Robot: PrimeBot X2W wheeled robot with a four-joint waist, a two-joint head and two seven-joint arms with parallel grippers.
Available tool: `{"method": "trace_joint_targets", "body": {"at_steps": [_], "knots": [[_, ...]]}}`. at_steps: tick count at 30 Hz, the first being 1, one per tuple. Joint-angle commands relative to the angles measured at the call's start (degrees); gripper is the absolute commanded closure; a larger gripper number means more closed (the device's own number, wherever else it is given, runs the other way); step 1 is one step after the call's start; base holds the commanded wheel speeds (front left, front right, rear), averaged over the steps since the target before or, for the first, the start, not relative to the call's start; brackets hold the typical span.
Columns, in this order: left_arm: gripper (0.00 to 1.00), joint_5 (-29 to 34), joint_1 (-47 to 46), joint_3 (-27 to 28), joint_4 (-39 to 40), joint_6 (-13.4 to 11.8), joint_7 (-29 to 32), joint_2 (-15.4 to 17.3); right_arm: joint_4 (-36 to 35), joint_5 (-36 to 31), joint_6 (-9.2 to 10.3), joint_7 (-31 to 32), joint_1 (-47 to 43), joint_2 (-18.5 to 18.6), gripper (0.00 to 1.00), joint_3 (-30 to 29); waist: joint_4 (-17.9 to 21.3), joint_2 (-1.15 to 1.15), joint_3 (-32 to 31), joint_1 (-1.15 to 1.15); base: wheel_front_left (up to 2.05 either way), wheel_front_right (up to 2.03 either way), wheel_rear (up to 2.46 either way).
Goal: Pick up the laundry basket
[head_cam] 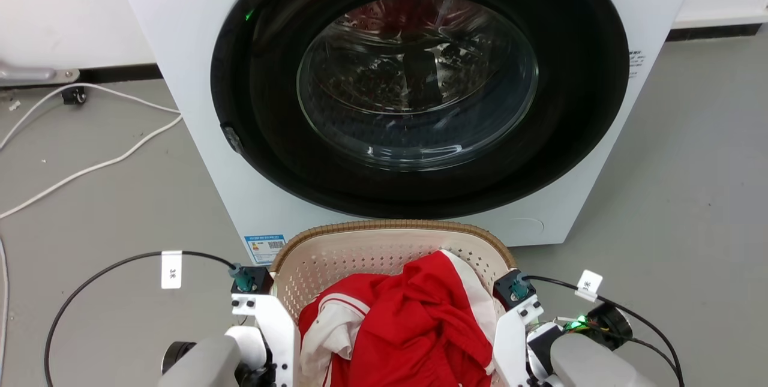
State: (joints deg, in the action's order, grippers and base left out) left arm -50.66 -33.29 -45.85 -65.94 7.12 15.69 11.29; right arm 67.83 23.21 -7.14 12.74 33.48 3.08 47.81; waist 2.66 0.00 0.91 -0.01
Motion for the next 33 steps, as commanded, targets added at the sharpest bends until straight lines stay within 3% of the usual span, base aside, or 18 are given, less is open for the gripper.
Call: {"method": "trace_joint_targets", "body": {"at_steps": [1,14,33], "knots": [[1.0,-0.5,-1.5,-0.8,0.8,0.6,1.1,0.1,-0.1,0.8,-0.64,0.5,1.1,-0.4,1.0,0.9,0.0,0.0,-0.5,0.01,0.0,0.0,0.0],[1.0,-3.4,-5.7,-5.4,1.2,0.6,6.3,1.2,-0.1,8.2,-0.64,7.6,4.4,-0.3,1.0,6.6,0.0,0.0,-2.9,0.01,0.0,0.0,0.0],[1.0,-6.5,-5.3,-9.9,-1.0,0.6,7.2,0.3,2.4,14.4,-0.56,7.4,4.6,-0.3,1.0,11.8,-0.4,0.0,-4.8,0.01,0.0,0.0,0.0]]}}
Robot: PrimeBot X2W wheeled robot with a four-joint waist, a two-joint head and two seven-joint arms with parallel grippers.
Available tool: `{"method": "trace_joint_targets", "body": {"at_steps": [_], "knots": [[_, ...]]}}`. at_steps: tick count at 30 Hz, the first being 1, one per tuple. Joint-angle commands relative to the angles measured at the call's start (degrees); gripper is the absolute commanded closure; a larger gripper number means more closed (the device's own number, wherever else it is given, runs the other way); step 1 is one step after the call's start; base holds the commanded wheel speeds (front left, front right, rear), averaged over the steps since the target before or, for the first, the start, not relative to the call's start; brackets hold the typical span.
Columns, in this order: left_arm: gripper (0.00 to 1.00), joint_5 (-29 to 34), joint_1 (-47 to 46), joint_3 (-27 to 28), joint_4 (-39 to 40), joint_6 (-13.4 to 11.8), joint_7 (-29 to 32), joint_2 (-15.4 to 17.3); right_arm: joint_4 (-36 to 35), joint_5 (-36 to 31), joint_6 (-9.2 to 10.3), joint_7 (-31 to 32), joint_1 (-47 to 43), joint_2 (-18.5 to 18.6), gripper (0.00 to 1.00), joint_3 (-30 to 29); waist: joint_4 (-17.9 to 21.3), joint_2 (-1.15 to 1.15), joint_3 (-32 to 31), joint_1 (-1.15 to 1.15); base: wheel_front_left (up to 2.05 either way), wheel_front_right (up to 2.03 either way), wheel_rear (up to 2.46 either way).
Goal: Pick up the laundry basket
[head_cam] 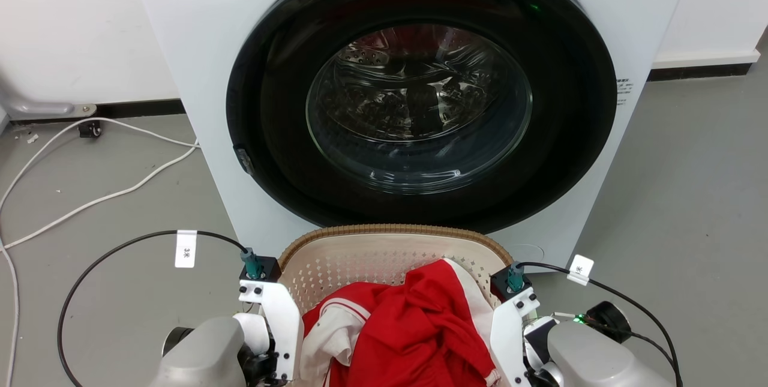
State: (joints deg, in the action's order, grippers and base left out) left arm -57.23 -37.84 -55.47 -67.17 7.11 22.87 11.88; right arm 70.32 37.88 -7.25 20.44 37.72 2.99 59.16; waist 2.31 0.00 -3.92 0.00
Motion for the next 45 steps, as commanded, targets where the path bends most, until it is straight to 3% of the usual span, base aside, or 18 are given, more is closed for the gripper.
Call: {"method": "trace_joint_targets", "body": {"at_steps": [1,45], "knots": [[1.0,-0.1,-0.7,-0.5,0.1,0.6,-0.1,-0.3,0.0,0.0,-0.45,-0.4,0.3,-0.2,1.0,0.7,0.0,0.0,0.0,0.0,0.0,0.0,0.0],[1.0,-4.6,-1.9,-7.2,-2.6,0.6,-1.0,-1.5,1.8,8.5,-0.34,-2.2,-0.1,-0.2,1.0,8.5,-0.9,0.0,-0.1,0.0,0.0,0.0,0.0]]}}
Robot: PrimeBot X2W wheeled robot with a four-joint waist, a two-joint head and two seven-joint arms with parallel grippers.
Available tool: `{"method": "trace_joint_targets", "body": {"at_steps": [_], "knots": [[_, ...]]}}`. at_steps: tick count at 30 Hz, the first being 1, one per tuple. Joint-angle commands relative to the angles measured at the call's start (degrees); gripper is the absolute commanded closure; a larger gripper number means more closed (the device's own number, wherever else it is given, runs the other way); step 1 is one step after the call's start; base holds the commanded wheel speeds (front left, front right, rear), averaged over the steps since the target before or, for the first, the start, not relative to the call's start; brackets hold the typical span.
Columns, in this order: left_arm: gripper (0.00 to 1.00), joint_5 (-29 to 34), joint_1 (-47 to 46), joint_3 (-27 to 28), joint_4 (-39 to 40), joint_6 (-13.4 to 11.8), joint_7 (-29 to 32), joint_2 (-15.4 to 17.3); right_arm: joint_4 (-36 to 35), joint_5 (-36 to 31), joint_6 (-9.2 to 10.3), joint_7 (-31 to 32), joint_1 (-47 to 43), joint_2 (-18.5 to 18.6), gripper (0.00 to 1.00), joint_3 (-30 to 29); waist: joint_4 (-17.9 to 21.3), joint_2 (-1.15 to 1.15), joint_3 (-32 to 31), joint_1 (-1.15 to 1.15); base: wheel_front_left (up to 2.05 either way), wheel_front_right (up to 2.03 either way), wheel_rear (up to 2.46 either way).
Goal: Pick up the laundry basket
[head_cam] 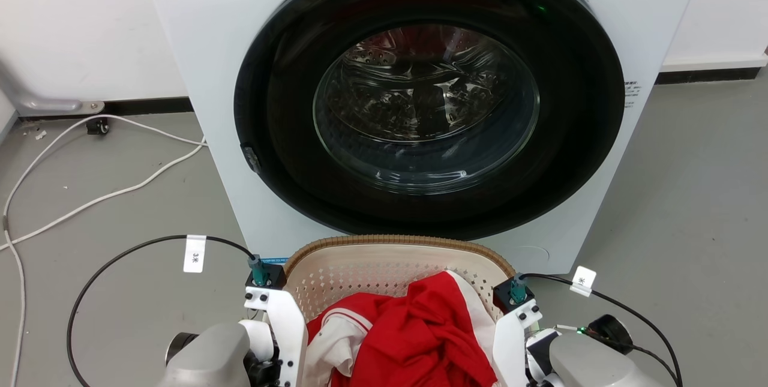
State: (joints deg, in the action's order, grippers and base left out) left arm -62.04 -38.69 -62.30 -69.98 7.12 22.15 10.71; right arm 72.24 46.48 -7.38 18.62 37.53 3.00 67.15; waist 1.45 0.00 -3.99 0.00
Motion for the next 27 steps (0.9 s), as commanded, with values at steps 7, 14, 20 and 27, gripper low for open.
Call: {"method": "trace_joint_targets", "body": {"at_steps": [7,14,20,27], "knots": [[1.0,-0.6,-1.2,-1.0,0.2,0.6,-0.4,-0.2,0.2,0.9,-0.21,-0.2,0.4,-0.2,1.0,1.4,0.0,0.0,0.0,0.0,0.0,0.0,0.0],[1.0,-1.3,-1.2,-1.6,0.0,0.6,-0.4,0.1,0.4,1.6,-0.21,-0.4,0.6,-0.2,1.0,2.1,0.1,0.0,0.0,0.0,0.0,0.0,0.0],[1.0,-1.8,-1.3,-2.0,-0.1,0.6,-0.4,0.1,0.5,2.2,-0.21,-0.4,0.6,-0.2,1.0,2.6,0.1,0.0,0.0,0.0,0.0,0.0,0.0],[1.0,-2.4,-1.2,-2.7,-0.2,0.6,-0.5,0.2,0.6,2.8,-0.21,-0.5,0.5,-0.2,1.0,3.2,0.1,0.0,-0.1,0.0,0.0,0.0,0.0]]}}
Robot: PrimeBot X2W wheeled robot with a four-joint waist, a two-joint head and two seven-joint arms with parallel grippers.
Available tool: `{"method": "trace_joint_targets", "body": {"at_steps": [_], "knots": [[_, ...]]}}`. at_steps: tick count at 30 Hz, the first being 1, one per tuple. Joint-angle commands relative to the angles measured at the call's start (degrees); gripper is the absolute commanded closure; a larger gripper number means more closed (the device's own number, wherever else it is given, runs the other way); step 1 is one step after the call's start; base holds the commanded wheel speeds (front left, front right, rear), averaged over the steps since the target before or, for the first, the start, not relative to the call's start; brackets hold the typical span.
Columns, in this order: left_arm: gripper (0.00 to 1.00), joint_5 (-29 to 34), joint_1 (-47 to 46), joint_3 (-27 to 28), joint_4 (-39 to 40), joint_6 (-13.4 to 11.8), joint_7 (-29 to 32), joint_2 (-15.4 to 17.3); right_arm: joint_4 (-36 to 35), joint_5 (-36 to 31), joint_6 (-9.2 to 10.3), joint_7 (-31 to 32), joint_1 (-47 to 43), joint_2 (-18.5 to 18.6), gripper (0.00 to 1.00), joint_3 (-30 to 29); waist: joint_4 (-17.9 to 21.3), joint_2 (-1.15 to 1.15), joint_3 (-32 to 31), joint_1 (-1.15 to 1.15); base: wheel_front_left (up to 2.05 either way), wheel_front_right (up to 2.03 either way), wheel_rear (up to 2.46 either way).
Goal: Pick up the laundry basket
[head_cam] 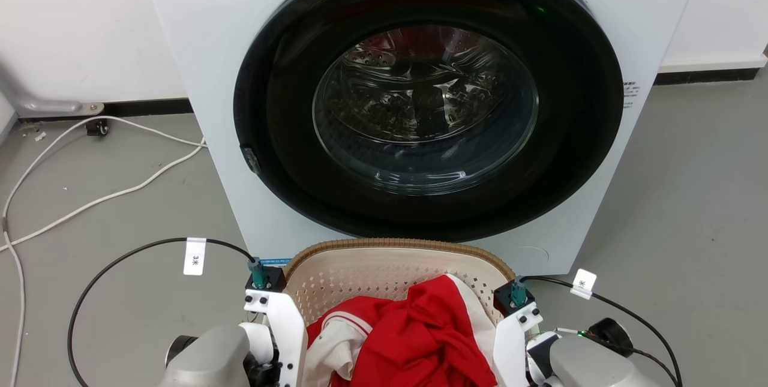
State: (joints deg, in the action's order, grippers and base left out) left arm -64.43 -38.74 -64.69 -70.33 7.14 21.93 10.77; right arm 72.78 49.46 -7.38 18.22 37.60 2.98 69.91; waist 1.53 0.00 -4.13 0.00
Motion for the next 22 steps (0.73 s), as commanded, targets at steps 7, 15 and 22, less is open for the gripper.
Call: {"method": "trace_joint_targets", "body": {"at_steps": [7,15,22], "knots": [[1.0,-0.5,-1.2,-1.0,0.1,0.5,-0.4,0.3,0.2,0.3,-0.2,-0.4,0.5,-0.2,1.0,1.0,0.0,0.0,0.0,0.0,0.0,0.0,0.0],[1.0,-1.0,-1.3,-1.5,0.0,0.5,-0.4,0.3,0.3,0.8,-0.2,-0.4,0.5,-0.2,1.0,1.5,0.0,0.0,0.0,0.0,0.0,0.0,0.0],[1.0,-1.6,-1.2,-2.0,-0.1,0.5,-0.4,0.4,0.5,1.1,-0.2,-0.5,0.5,-0.2,1.0,1.9,0.1,0.0,-0.1,0.0,0.0,0.0,0.0]]}}
